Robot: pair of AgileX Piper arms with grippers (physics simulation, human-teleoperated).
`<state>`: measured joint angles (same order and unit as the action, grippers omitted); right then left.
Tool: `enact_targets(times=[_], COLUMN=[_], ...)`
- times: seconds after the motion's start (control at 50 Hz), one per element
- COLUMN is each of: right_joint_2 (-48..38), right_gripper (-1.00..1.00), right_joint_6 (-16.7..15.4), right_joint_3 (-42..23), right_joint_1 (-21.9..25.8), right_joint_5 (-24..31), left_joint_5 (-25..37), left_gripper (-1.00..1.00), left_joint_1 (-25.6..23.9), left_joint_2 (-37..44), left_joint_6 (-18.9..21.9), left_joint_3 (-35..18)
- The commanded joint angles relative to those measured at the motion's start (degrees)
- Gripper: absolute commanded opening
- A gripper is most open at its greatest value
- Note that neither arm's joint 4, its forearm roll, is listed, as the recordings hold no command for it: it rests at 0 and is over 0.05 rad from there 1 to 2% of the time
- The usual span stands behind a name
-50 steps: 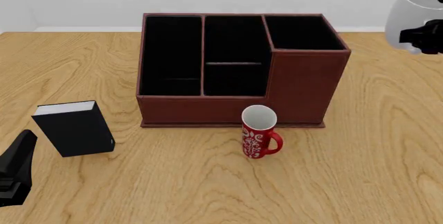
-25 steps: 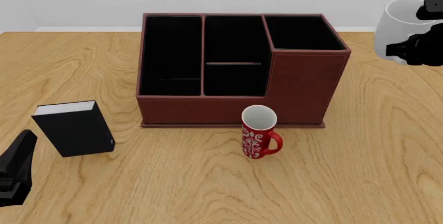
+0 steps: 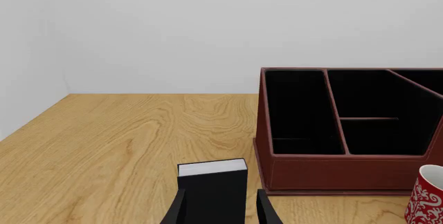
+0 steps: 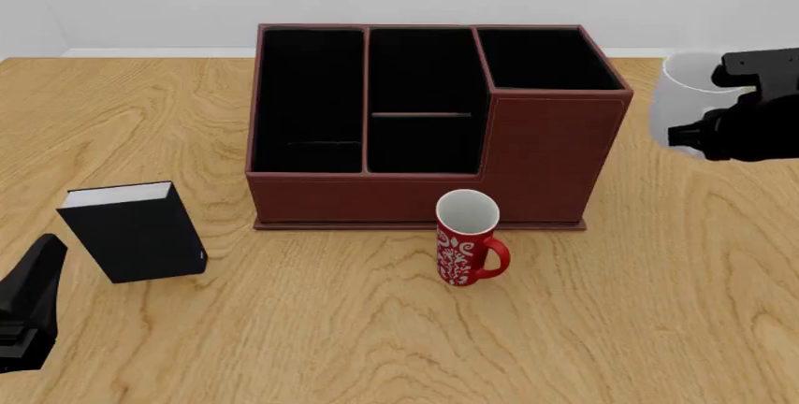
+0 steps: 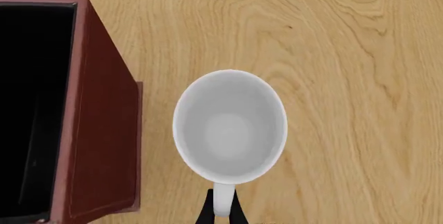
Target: Pick up the white mug and place it to the right of the caddy.
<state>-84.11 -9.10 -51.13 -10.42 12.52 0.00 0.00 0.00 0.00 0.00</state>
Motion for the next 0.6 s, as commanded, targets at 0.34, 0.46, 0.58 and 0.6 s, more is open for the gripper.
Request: enact_targets(times=[0.34,0.46,0.58,0.6], right_joint_2=[-2.06,-2.79,-3.43,-3.36], right_gripper=[-1.00,-1.00,-1.00,-1.00], right_joint_6=[0.39,0.48,0.55,0.65], right_joint_3=[0.82,1.14,1.48,1.49], right_joint_1=[2.15,2.30,2.74,2.82], right_joint_5=[-1.28,-1.80,-2.47,-2.42], left_joint_5=[0.00,0.00,0.00,0.00], left_gripper=[1.00,1.00,1.00,1.00], left_joint_1=[0.00,0.00,0.00,0.00], left_joint_2=[0.00,0.00,0.00,0.00], left_joint_6=[0.00,0.00,0.00,0.00], left_joint_3=[0.00,0.00,0.00,0.00])
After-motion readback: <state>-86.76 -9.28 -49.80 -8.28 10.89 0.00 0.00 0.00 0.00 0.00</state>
